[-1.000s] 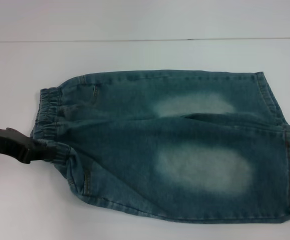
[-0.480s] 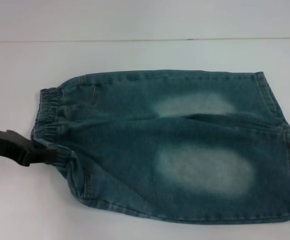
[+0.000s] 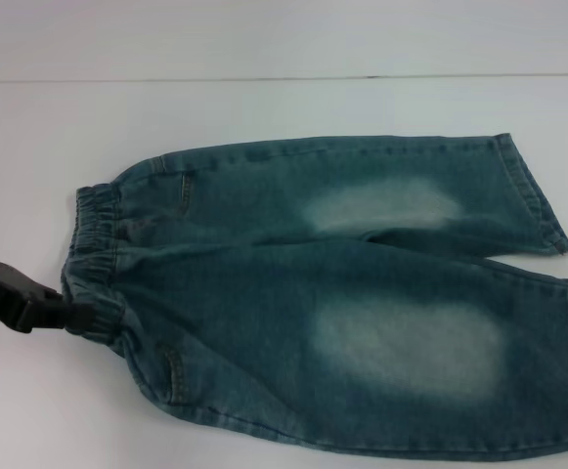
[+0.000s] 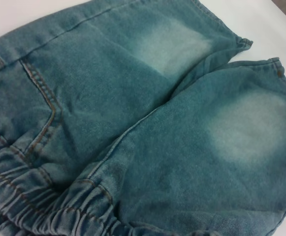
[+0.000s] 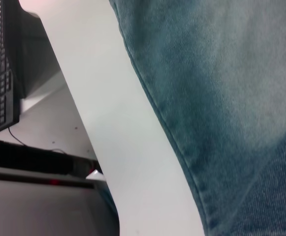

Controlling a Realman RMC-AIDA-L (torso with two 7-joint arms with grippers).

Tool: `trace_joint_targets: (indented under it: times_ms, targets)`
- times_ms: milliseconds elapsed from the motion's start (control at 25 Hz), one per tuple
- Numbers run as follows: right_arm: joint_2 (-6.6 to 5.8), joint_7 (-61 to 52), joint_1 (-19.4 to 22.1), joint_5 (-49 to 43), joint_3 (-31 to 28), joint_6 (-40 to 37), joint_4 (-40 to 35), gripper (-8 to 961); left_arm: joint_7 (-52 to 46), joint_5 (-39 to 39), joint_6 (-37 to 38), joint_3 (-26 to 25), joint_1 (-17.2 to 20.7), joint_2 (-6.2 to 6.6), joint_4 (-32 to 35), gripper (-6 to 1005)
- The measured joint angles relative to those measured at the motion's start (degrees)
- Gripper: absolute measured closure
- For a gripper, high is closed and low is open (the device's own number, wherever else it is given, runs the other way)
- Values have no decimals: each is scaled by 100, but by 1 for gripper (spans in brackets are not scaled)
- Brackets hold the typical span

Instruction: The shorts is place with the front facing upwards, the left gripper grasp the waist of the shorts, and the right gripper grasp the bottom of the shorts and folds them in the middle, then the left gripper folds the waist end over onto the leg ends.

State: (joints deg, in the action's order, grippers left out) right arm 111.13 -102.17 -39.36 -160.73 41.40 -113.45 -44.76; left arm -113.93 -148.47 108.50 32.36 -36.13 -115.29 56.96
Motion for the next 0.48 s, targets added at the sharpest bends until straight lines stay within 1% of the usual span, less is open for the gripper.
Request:
trace_joint_targets:
  times_ms: [160,320,480]
  targets:
    - [-47,278,-15,9,-456,3,16,899,-175,-3,-7,-40,-41,15,-2,915]
    - [-115,456,-51,153,-1033,109,27,894,-606,27,-197,-48,-126,22,-8,913]
    - [-217,443,38,746,-1362,418,82,890,-1128,42,-546,-63,-219,58,-10,912]
